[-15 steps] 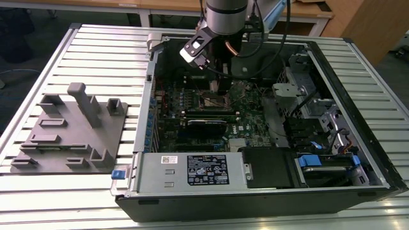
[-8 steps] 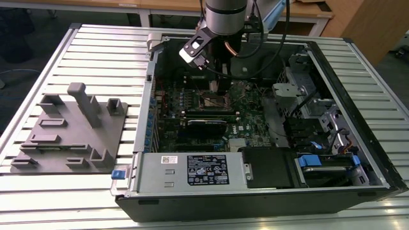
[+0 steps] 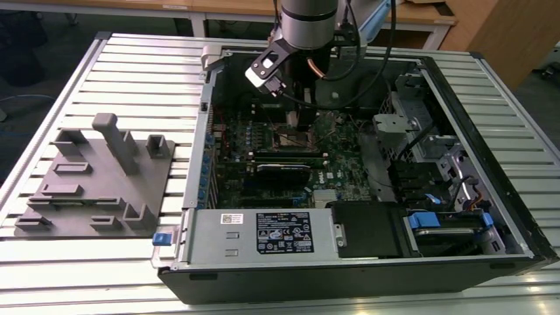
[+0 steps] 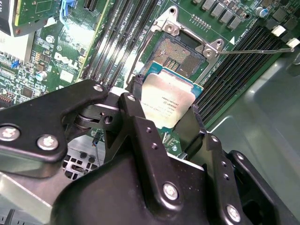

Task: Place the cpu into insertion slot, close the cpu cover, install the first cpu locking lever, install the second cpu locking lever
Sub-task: 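Place the cpu into insertion slot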

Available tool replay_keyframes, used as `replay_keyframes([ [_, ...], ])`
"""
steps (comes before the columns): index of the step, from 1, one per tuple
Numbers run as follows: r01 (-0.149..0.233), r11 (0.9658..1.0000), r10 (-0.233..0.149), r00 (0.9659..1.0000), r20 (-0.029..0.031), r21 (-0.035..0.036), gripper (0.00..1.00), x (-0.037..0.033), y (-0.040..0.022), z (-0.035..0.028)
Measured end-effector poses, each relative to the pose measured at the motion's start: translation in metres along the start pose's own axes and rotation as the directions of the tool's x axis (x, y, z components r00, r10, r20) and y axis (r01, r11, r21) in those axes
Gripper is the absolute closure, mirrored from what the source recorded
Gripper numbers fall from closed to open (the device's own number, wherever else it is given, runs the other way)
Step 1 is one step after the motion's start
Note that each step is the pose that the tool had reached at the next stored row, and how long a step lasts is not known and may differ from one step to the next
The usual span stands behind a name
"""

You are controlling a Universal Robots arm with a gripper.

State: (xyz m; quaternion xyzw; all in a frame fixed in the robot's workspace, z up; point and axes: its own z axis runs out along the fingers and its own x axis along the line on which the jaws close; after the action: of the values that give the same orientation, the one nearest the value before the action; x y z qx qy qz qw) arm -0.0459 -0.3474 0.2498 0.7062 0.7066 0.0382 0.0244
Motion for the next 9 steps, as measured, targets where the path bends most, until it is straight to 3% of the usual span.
replay_keyframes([
  [9, 0.000, 1.0000, 0.000, 1.0000, -0.0003, 0.0000, 0.46, -0.0001, -0.0009, 0.0028],
])
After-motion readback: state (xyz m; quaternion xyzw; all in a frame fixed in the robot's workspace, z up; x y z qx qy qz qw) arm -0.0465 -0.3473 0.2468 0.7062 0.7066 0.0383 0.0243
